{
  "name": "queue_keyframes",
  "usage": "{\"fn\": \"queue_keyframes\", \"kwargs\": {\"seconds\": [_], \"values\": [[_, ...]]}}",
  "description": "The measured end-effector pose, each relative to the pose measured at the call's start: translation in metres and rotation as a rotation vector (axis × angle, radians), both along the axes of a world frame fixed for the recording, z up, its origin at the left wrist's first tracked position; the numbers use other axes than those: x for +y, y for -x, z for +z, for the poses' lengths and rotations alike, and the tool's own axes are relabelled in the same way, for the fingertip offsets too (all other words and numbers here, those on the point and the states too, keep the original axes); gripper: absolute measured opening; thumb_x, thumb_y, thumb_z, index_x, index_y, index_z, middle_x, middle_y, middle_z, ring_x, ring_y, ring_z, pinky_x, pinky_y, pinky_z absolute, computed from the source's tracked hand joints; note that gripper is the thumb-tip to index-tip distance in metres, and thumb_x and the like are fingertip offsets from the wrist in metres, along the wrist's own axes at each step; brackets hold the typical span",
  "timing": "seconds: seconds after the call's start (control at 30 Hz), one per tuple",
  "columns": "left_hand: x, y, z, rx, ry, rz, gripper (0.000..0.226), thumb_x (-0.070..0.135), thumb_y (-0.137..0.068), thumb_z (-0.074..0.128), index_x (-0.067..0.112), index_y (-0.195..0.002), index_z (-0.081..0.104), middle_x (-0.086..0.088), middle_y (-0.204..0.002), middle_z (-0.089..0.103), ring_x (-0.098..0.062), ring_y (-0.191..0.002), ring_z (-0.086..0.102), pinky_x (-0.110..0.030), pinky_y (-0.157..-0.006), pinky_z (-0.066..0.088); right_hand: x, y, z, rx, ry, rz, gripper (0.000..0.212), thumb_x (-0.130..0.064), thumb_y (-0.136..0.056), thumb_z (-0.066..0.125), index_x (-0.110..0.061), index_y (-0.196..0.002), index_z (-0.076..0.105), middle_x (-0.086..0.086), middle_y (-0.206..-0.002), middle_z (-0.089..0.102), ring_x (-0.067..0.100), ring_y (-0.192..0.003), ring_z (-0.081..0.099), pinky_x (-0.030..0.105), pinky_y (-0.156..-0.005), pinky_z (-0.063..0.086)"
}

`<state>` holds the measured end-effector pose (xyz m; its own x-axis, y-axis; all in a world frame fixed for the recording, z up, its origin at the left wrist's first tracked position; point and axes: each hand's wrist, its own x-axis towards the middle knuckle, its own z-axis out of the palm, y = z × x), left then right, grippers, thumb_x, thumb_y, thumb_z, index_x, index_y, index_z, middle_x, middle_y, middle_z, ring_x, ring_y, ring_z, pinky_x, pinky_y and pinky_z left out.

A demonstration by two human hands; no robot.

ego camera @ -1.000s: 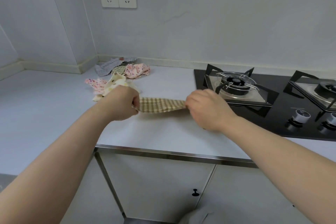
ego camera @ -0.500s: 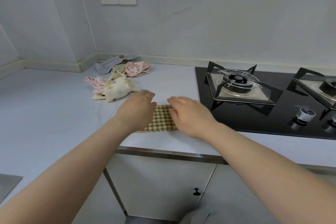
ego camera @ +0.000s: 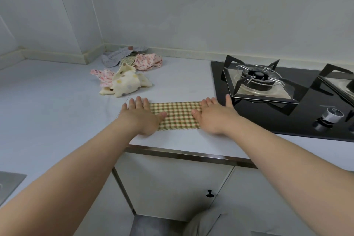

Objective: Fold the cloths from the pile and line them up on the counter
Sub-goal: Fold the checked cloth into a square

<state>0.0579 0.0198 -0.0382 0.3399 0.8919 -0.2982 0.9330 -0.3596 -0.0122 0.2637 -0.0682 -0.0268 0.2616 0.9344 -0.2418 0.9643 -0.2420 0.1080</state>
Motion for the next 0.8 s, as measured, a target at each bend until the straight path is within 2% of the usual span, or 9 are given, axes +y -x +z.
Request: {"fn": "queue_keyframes", "kwargs": {"seconds": [0.1,0.17,0.23,0.3,0.37,0.47,0.63,0.73,0.8], "values": [[0.006,0.006,0.002,0.038,-0.04,0.034,0.078,0.062,-0.099,0.008,0.012,-0.157,-0.011,-0.011,-0.166,-0.012,-0.034,-0.152,-0.012,-0.055,-0.122,-0.002,0.002,-0.007,0.003,0.011,-0.014,-0.014,0.065,-0.048,-0.104,0.005,-0.012,-0.158,0.01,0.005,-0.166,0.012,0.023,-0.154,-0.003,0.064,-0.115,-0.016],[0.007,0.006,0.004,0.107,-0.132,-0.033,0.059,0.045,-0.104,0.02,0.025,-0.158,0.006,-0.013,-0.164,0.012,-0.04,-0.15,0.008,-0.06,-0.118,0.011,0.005,-0.01,0.006,-0.047,-0.037,0.037,0.051,-0.034,-0.107,0.015,-0.022,-0.153,0.03,0.002,-0.157,0.035,0.028,-0.152,0.009,0.066,-0.115,-0.011],[0.008,0.006,0.007,0.104,-0.278,-0.072,0.043,0.029,-0.101,0.03,0.03,-0.144,0.041,-0.008,-0.14,0.047,-0.034,-0.133,0.041,-0.054,-0.107,0.031,0.007,-0.01,0.01,-0.049,-0.117,0.025,0.038,-0.023,-0.104,0.028,-0.026,-0.126,0.058,0.003,-0.129,0.058,0.029,-0.139,0.036,0.063,-0.118,-0.001],[0.012,0.01,0.007,-0.052,-0.37,0.018,0.03,0.027,-0.101,0.037,0.022,-0.12,0.059,-0.004,-0.118,0.06,-0.026,-0.112,0.054,-0.043,-0.095,0.038,0.011,-0.012,0.013,0.007,-0.216,-0.034,0.022,-0.019,-0.097,0.039,-0.019,-0.105,0.059,0.005,-0.111,0.063,0.028,-0.12,0.051,0.055,-0.118,0.013],[0.018,0.014,0.006,-0.232,-0.378,0.097,0.024,0.034,-0.101,0.045,0.019,-0.108,0.062,-0.004,-0.11,0.063,-0.027,-0.104,0.056,-0.04,-0.088,0.04,0.017,-0.014,0.014,0.054,-0.234,-0.055,0.025,-0.02,-0.093,0.044,-0.017,-0.113,0.059,0.008,-0.119,0.059,0.03,-0.119,0.05,0.049,-0.114,0.025],[0.024,0.017,0.006,-0.373,-0.371,0.106,0.022,0.038,-0.098,0.053,0.019,-0.106,0.061,-0.005,-0.111,0.062,-0.029,-0.104,0.056,-0.041,-0.089,0.043,0.023,-0.015,0.02,0.168,-0.212,-0.103,0.034,-0.02,-0.09,0.048,-0.02,-0.122,0.059,0.01,-0.128,0.052,0.032,-0.124,0.04,0.045,-0.105,0.033],[0.024,0.015,0.009,-0.538,-0.323,0.14,0.018,0.034,-0.101,0.05,0.016,-0.105,0.053,-0.004,-0.102,0.061,-0.03,-0.1,0.056,-0.039,-0.083,0.045,0.029,-0.018,0.025,0.334,-0.209,-0.133,0.016,-0.025,-0.087,0.051,-0.027,-0.103,0.057,0.0,-0.112,0.06,0.025,-0.12,0.04,0.047,-0.103,0.036],[0.024,0.014,0.013,-0.806,-0.22,0.214,0.018,0.031,-0.1,0.054,0.015,-0.107,0.049,-0.002,-0.099,0.056,-0.027,-0.092,0.056,-0.038,-0.076,0.048,0.029,-0.02,0.025,0.378,-0.248,-0.104,0.022,-0.037,-0.09,0.057,-0.031,-0.11,0.051,-0.006,-0.104,0.061,0.02,-0.107,0.05,0.045,-0.101,0.037],[0.023,0.013,0.017,-0.922,-0.167,0.267,0.024,0.029,-0.099,0.058,0.013,-0.112,0.048,-0.004,-0.099,0.056,-0.024,-0.09,0.054,-0.033,-0.07,0.043,0.028,-0.023,0.026,0.399,-0.269,-0.059,0.026,-0.034,-0.093,0.06,-0.028,-0.116,0.049,-0.003,-0.102,0.063,0.021,-0.098,0.058,0.043,-0.096,0.045]]}}
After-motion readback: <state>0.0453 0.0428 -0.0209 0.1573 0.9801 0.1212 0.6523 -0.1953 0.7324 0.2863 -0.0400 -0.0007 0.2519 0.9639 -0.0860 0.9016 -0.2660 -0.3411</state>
